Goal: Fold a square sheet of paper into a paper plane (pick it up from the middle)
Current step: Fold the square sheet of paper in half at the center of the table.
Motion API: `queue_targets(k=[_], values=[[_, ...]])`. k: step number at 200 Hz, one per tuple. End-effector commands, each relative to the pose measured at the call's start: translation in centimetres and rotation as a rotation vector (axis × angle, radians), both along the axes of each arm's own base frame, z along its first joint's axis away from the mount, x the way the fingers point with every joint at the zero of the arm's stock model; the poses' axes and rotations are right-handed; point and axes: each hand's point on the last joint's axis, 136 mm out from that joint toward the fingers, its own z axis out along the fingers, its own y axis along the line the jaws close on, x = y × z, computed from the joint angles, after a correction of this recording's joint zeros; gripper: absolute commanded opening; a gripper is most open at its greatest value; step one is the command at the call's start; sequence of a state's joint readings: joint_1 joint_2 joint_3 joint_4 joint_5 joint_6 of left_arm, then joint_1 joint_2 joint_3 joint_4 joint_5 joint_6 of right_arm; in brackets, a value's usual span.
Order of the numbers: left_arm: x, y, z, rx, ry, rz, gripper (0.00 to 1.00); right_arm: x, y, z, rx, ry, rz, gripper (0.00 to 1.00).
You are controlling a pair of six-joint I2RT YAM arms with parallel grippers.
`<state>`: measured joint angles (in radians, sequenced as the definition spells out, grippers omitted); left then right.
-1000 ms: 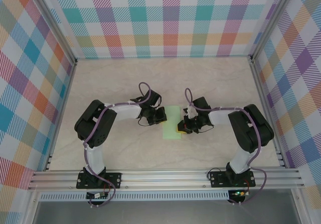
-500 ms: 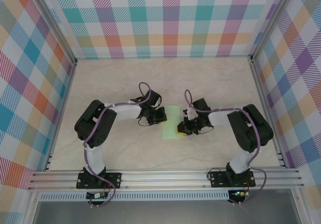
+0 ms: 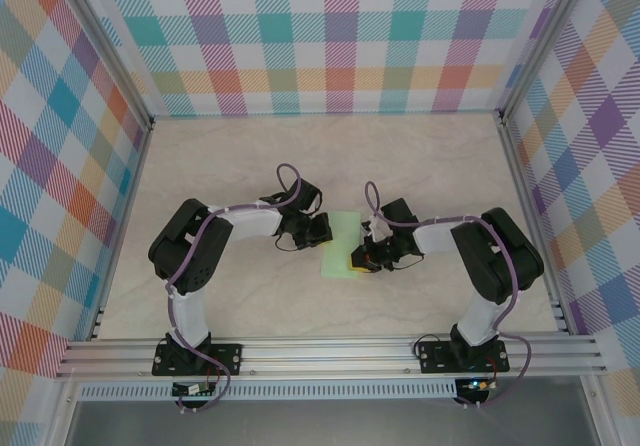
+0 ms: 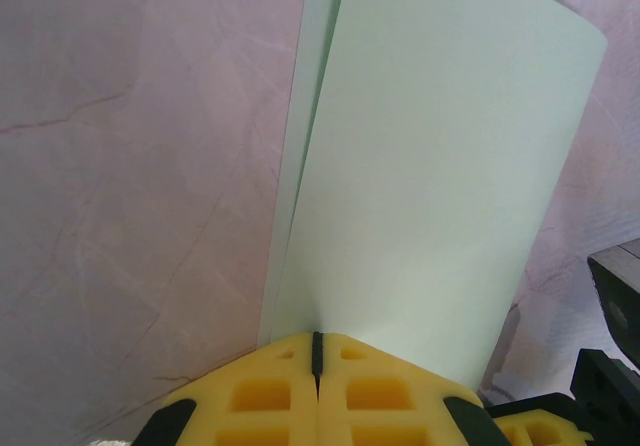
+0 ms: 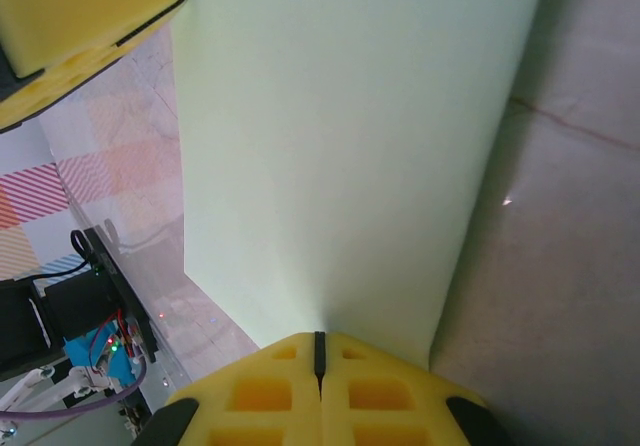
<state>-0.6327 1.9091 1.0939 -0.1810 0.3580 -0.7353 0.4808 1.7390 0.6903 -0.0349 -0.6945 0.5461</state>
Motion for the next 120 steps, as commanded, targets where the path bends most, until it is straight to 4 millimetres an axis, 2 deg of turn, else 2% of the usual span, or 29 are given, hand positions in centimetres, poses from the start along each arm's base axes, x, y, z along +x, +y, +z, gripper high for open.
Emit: queue_targets(k=[1,31,51,86,120], values=[[-3.9,4.1,-4.7,0.205,0.146,0.002,0.00,-1.1,-1.1,-3.2,-0.110,0.053,-0.009,0.04],[-4.0,4.1,-4.9,0.208,0.148,0.000,0.00,-0.4,-0.6,-1.1,-0.084,0.009,-0.010,0.05],[-4.0,4.2,-4.9,0.211,0.150,0.000,0.00,1.0,-0.2,0.8,-0.071,-0.050,-0.013,0.04],[-4.1,4.5,-4.9,0.221,0.149,-0.001,0.00,4.9,0.2,3.7,-0.053,-0.139,-0.058,0.04],[-4.3,4.5,-5.2,0.224,0.155,0.000,0.00,9.3,-0.1,4.0,-0.073,-0.166,-0.137,0.04]])
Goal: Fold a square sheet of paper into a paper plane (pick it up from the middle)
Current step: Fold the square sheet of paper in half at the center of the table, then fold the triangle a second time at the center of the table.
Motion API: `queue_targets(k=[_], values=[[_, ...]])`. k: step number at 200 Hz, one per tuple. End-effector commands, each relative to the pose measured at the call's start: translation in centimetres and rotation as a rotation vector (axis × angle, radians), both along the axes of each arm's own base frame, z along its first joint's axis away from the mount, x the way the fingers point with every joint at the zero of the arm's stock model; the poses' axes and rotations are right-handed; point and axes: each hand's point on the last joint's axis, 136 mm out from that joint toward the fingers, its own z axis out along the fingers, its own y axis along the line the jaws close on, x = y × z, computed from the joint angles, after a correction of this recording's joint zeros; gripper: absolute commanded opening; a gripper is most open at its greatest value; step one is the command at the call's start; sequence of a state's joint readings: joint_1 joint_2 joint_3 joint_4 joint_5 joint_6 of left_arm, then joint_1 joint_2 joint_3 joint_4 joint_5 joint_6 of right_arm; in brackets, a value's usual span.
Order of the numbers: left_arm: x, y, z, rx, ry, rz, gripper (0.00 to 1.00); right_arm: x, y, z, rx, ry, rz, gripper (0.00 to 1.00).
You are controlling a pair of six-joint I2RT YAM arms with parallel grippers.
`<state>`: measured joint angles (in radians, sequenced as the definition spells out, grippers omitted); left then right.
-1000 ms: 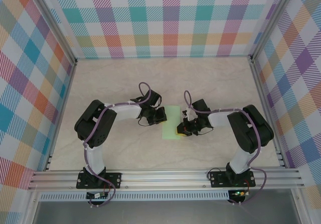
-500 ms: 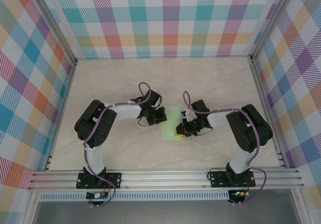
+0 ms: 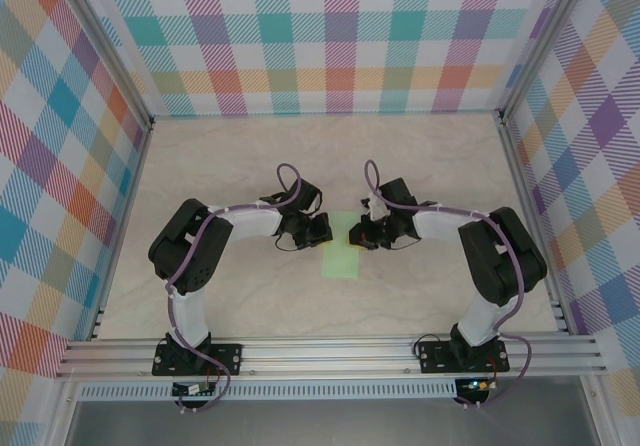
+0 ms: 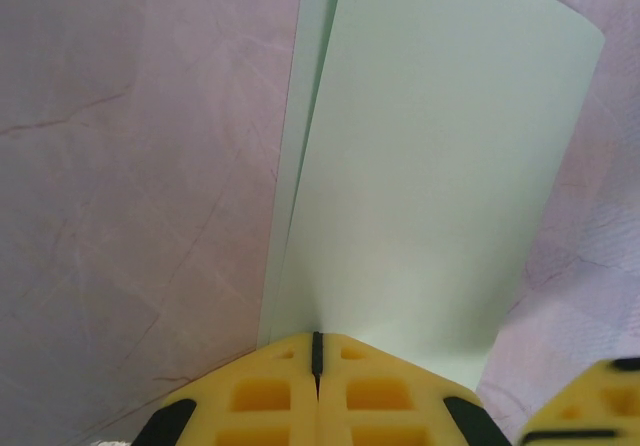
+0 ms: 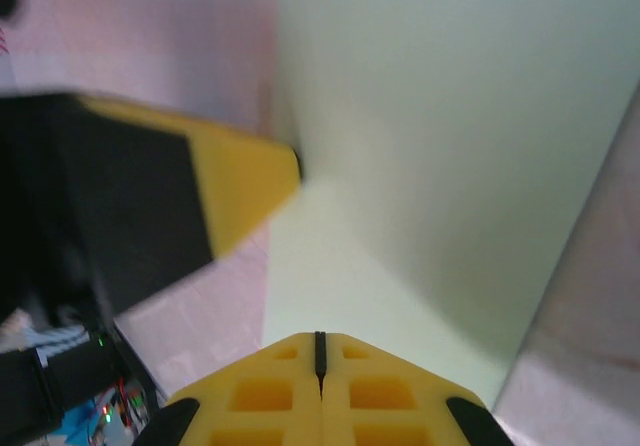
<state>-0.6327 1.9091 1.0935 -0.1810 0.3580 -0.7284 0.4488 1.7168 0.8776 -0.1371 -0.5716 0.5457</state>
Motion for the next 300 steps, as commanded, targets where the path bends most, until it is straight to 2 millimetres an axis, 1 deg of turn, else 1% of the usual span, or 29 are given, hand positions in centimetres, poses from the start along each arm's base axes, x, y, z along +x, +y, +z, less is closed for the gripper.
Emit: queue_targets(k=[1,13,27,57,99,137,160,178,190,206,217,232,253,269,277,284,300], values=[[-4.2,4.5,-5.2,0.223,0.155,0.006,0.00,3.0,-0.3,0.3,-0.019,-0.021,-0.054,0.04],[-4.2,4.5,-5.3,0.222,0.158,0.006,0.00,4.3,-0.2,0.1,-0.017,-0.022,-0.071,0.04],[-4.2,4.4,-5.4,0.219,0.159,0.007,0.00,5.7,-0.7,0.0,-0.043,-0.033,-0.094,0.04],[-4.2,4.2,-5.7,0.213,0.167,0.006,0.00,7.9,-1.7,-1.0,-0.058,-0.021,-0.130,0.04],[-4.1,4.1,-5.6,0.209,0.165,0.006,0.00,9.1,-2.2,-2.8,-0.061,0.009,-0.137,0.04],[-4.3,4.2,-5.8,0.211,0.171,0.002,0.00,9.3,-3.0,-5.0,-0.096,0.044,-0.163,0.04],[-4.2,4.2,-5.7,0.212,0.169,0.004,0.00,9.0,-3.3,-5.5,-0.116,0.082,-0.178,0.04],[-4.2,4.1,-5.5,0.206,0.166,0.005,0.00,8.8,-3.4,-4.9,-0.124,0.087,-0.177,0.05],[-4.0,3.9,-5.1,0.196,0.160,0.004,0.00,8.7,-3.4,-3.6,-0.122,0.064,-0.165,0.05],[-3.6,3.3,-4.0,0.162,0.145,0.005,0.00,8.6,-3.4,-0.9,-0.106,0.017,-0.155,0.06],[-3.2,2.6,-2.8,0.128,0.127,-0.001,0.00,8.3,-3.3,0.8,-0.089,-0.008,-0.144,0.09],[-2.3,1.9,-0.6,0.093,0.083,0.006,0.00,7.4,-3.3,2.0,-0.074,-0.008,-0.138,0.13],[-1.2,1.3,2.5,0.044,0.014,0.026,0.09,5.3,-3.5,1.9,-0.111,0.016,-0.130,0.16],[-0.9,1.6,4.3,0.034,-0.027,0.043,0.16,3.5,-3.5,1.4,-0.143,0.039,-0.124,0.22],[-1.0,2.0,4.7,0.044,-0.039,0.052,0.21,2.7,-3.6,1.1,-0.164,0.048,-0.127,0.24],[-1.2,2.3,5.1,0.048,-0.047,0.057,0.23,1.9,-3.6,0.8,-0.172,0.057,-0.125,0.25],[-1.8,3.1,5.0,0.052,-0.044,0.072,0.31,0.3,-3.2,0.2,-0.184,0.077,-0.115,0.25]])
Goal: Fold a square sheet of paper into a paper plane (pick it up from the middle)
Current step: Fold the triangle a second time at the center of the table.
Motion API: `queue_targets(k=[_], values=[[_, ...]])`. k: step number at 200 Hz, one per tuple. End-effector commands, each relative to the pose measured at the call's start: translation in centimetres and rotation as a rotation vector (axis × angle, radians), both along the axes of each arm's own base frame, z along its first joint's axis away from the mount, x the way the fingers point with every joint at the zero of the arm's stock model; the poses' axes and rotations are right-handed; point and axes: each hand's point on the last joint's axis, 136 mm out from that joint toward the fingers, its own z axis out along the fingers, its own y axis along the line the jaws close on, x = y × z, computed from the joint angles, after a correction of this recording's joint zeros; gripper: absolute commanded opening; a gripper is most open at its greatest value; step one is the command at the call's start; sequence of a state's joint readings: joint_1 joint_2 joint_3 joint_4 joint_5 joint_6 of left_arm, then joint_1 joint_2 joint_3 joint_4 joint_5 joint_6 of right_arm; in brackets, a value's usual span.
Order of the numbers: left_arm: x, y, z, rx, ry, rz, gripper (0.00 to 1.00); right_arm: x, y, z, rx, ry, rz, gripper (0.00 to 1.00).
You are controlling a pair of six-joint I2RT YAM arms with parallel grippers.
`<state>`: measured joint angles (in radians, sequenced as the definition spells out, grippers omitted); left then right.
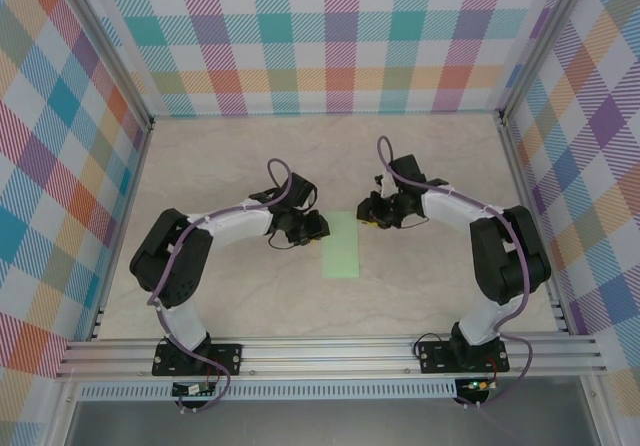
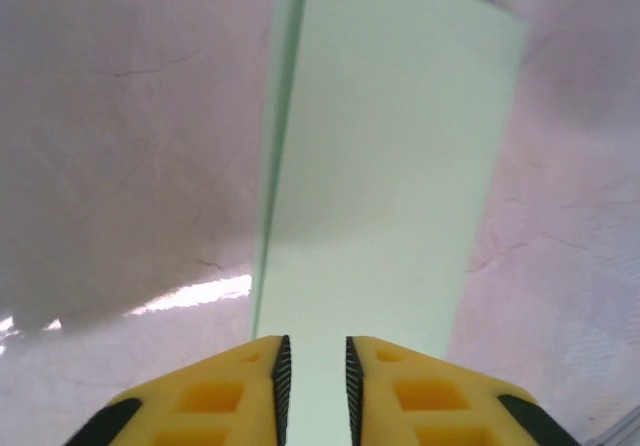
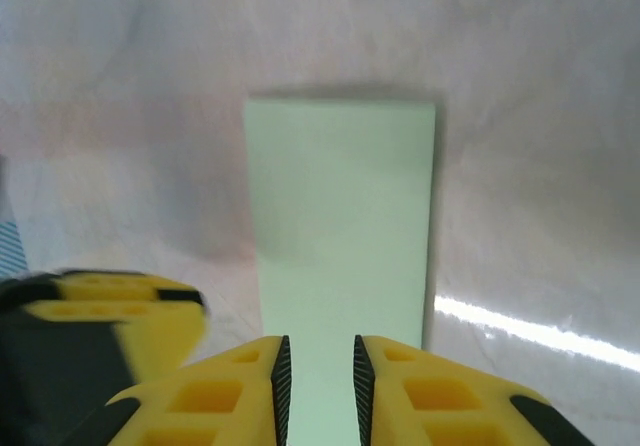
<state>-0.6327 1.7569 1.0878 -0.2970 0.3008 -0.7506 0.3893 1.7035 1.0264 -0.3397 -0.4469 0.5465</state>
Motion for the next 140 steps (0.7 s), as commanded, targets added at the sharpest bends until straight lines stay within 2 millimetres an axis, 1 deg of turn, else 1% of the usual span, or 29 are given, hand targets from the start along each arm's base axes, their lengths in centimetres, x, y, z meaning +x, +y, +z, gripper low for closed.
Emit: queue_targets(k=[1,21,29,33,50,76,140], values=[[-1.4,1.6,0.7,0.033,-0.001,0.026,0.32,-3.4,-0.5,-1.9,-0.064,0.090,0.000,0.25],[-2.5,2.0,0.0,0.013,0.028,0.044,0.40,-5.2,0.1,-2.7,-0.059,0.122,0.020,0.21],[-3.0,1.8,-0.2,-0.011,0.046,0.041,0.41,-5.7,0.3,-2.9,-0.056,0.129,0.026,0.20],[-2.6,1.4,0.1,-0.040,0.029,0.041,0.41,-5.9,0.4,-2.9,-0.057,0.132,0.028,0.19],[-3.1,0.9,0.0,-0.086,0.044,0.039,0.44,-6.6,0.2,-3.3,-0.064,0.140,0.025,0.16],[-3.2,0.2,-0.1,-0.126,0.059,0.028,0.47,-7.1,0.3,-3.5,-0.044,0.154,0.034,0.14],[-2.9,0.2,-1.3,-0.100,0.081,0.032,0.49,-7.2,0.7,-4.3,-0.034,0.176,0.043,0.11]])
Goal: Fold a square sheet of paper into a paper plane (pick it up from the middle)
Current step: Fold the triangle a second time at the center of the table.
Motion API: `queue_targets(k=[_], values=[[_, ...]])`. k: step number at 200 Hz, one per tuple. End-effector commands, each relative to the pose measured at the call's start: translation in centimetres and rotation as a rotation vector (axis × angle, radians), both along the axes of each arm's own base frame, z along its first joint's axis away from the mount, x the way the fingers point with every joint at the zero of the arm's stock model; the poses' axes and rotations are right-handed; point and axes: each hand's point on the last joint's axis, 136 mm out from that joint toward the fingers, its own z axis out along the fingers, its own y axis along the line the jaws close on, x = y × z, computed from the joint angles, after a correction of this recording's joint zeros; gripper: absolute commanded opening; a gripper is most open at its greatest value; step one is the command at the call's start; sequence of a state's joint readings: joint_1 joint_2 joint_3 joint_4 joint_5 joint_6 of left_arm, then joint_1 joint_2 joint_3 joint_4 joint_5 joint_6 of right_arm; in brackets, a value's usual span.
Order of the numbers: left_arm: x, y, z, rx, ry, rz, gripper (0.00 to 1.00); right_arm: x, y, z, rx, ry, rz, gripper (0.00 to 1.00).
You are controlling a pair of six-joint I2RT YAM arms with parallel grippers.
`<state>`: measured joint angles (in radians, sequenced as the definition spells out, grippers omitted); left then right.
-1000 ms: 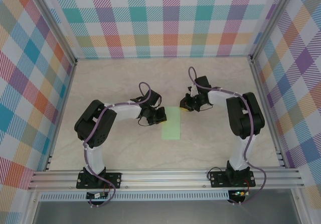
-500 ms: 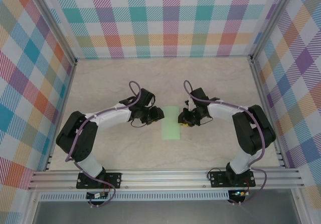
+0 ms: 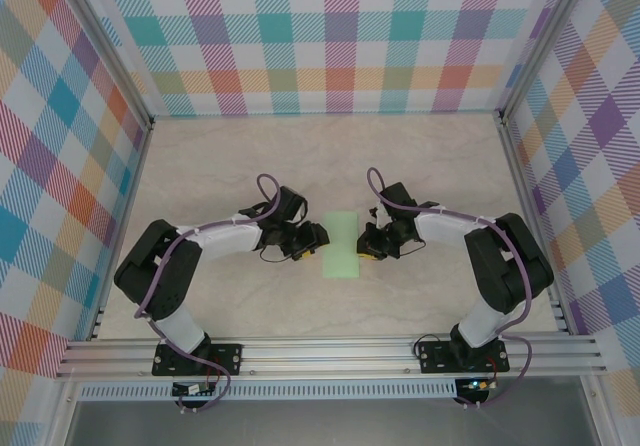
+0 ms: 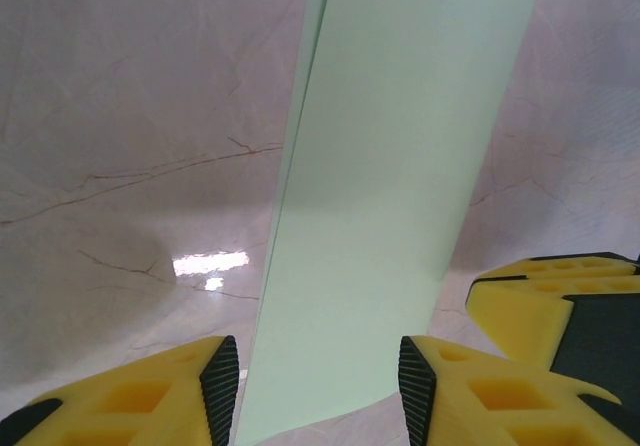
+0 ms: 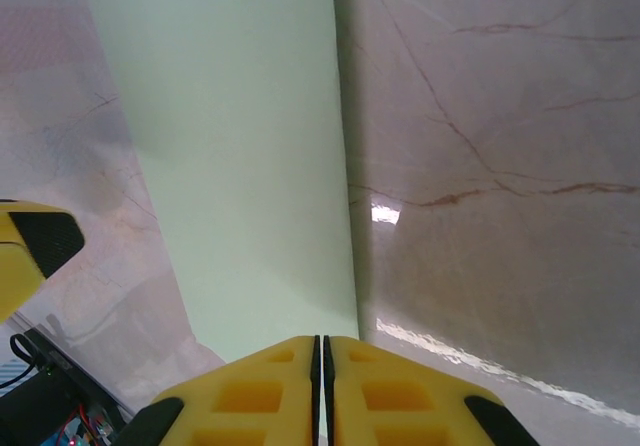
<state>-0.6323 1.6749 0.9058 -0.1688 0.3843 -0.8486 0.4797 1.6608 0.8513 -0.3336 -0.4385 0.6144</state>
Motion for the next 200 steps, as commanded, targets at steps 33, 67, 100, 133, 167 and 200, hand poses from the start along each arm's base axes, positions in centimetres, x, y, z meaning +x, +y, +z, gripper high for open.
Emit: queue_targets(k=[33,67,100,133,167,200], values=[[0.3,-0.9,-0.5,-0.020,0.019,-0.014,0.49,-0.6,0.3,-1.3,0.007,0.040,0.010,0.11],[0.3,-1.2,-0.7,-0.028,0.024,-0.022,0.50,-1.0,0.0,-2.3,-0.006,0.058,0.009,0.10],[0.3,-1.4,-1.0,-0.031,0.034,-0.030,0.50,-1.6,-0.8,-3.5,-0.046,0.078,0.000,0.10],[0.4,-1.9,-1.1,-0.051,0.041,-0.040,0.48,-2.0,-1.2,-4.0,-0.066,0.085,-0.003,0.10],[0.5,-2.1,-0.9,-0.060,0.037,-0.047,0.44,-2.1,-1.3,-4.2,-0.067,0.089,-0.003,0.10],[0.6,-2.5,-0.8,-0.078,0.034,-0.054,0.40,-2.0,-1.3,-4.4,-0.069,0.092,-0.003,0.10]])
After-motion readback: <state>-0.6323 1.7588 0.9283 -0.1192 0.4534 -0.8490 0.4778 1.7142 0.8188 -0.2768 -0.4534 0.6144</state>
